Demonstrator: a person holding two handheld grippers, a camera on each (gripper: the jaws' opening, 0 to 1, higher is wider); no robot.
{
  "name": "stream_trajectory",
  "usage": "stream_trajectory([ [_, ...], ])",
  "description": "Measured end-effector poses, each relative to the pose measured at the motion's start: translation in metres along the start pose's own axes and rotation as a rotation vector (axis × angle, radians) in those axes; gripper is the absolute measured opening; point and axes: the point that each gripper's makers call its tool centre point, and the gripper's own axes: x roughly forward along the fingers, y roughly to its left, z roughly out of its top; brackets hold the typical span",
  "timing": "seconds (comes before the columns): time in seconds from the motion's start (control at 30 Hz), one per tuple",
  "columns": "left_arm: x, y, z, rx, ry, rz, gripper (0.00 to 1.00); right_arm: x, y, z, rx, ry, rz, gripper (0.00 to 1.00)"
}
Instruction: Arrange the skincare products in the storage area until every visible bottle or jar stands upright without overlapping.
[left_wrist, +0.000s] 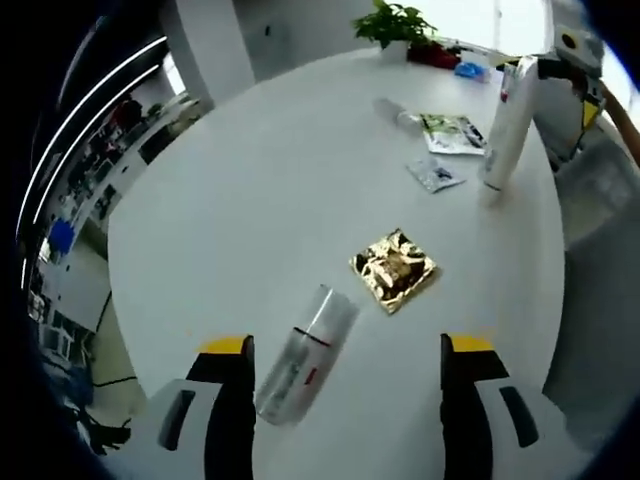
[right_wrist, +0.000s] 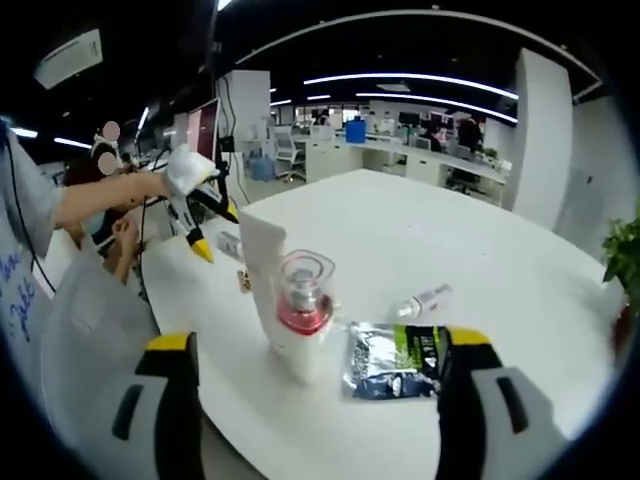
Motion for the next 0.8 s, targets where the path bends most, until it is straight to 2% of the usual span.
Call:
stream_trajectory([
  [0.47, 0.013, 0.014, -0.014, 0.047, 0.114, -0.046, 0.49, 0.002, -0.003, -0.003, 0.003, 0.012, -0.003, 1.00],
  [0.8, 0.023, 0.019, -0.020, 0.074, 0.183, -0.076, 0.44, 0.002, -0.006, -0.009, 0.008, 0.025, -0.007, 1.00],
])
